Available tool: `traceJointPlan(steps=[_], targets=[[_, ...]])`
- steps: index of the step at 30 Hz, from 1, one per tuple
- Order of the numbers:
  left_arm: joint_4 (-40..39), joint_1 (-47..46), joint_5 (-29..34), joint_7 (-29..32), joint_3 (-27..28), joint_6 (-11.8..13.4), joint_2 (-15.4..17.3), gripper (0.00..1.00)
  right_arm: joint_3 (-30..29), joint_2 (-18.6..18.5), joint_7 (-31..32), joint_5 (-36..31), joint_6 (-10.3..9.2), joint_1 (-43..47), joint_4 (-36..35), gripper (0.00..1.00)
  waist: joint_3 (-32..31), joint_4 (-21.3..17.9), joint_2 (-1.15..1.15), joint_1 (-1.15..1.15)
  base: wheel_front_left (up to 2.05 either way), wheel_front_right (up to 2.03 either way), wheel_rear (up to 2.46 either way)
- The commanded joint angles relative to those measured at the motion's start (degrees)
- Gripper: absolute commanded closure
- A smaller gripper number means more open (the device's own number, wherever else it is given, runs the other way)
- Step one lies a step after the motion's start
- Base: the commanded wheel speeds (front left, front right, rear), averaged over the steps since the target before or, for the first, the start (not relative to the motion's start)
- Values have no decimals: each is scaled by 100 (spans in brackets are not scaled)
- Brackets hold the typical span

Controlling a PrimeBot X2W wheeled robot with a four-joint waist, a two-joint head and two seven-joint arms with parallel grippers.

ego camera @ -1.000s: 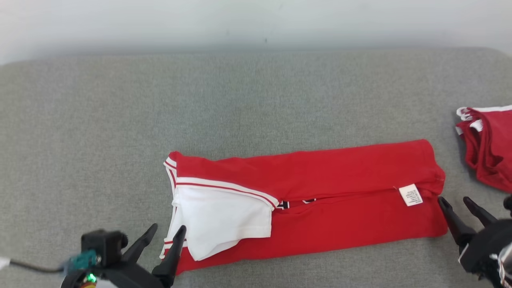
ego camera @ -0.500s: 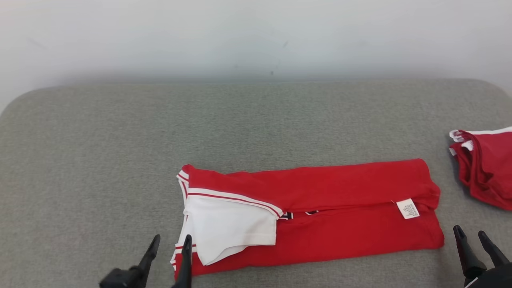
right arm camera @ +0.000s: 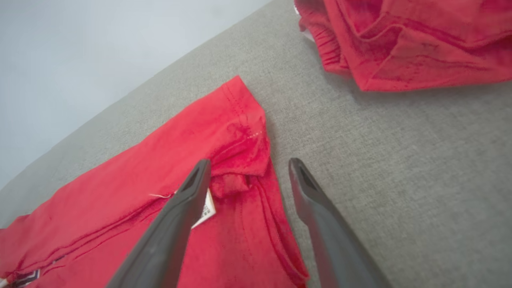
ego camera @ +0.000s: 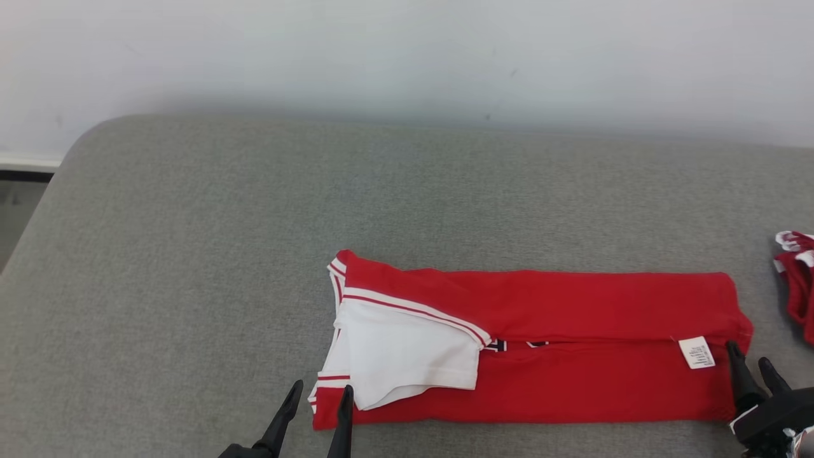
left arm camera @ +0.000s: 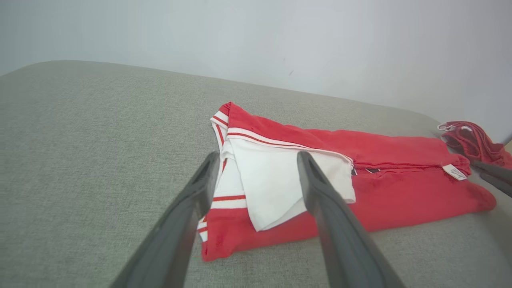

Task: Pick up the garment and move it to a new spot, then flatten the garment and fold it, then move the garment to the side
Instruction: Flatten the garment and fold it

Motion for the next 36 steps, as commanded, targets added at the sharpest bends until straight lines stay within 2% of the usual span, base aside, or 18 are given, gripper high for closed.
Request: traceJointPlan(steps=[1, 9, 10, 11, 12, 13, 14, 15, 16, 17, 29, 36], targets=[[35, 30, 69, -34, 27, -27, -20, 0, -3, -11, 8, 31, -13, -85, 118, 0, 90, 108, 0, 0, 0, 0, 0], [126, 0, 189, -35, 149, -200, -129, 0, 127, 63, 143, 211, -13, -497, 826, 0, 247, 230, 0, 0, 0, 0, 0], [134, 1, 199, -34, 159, -226, -141, 0, 164, 75, 179, 241, -13, -510, 898, 4, 261, 236, 0, 0, 0, 0, 0], [146, 0, 211, -35, 171, -233, -151, 0, 205, 78, 214, 250, -13, -520, 957, 13, 271, 241, 0, 0, 0, 0, 0], [155, -7, 210, -35, 185, -262, -161, 0, 250, 100, 246, 273, -13, -518, 1007, 25, 276, 243, 0, 0, 0, 0, 0], [163, -10, 190, -35, 197, -273, -173, 0, 300, 120, 290, 285, -13, -506, 1053, 44, 277, 244, 0, 0, 0, 0, 0], [173, -10, 191, -35, 208, -291, -184, 0, 359, 124, 319, 269, -13, -486, 1075, 53, 278, 246, 0, 0, 0, 0, 0], [176, -14, 199, -35, 225, -309, -193, 0, 419, 126, 329, 260, -13, -468, 1072, 58, 282, 245, 0, 0, 0, 0, 0], [178, -14, 206, -35, 241, -315, -203, 0, 467, 119, 342, 274, -13, -443, 1049, 84, 284, 242, 0, 0, 0, 0, 0], [181, -7, 211, -34, 257, -318, -214, 0, 502, 104, 337, 293, -13, -422, 1027, 100, 283, 238, 0, 0, 0, 0, 0], [220, 95, 230, -35, 338, -388, -185, 0, 562, -505, -191, 522, -13, -325, 531, 100, 169, 76, 0, 0, 0, 0, 0], [196, 112, 199, -7, 328, -377, -151, 0, 632, -715, -74, 638, -13, -277, 5, 100, 105, -52, 0, 0, 0, 0, 0]])
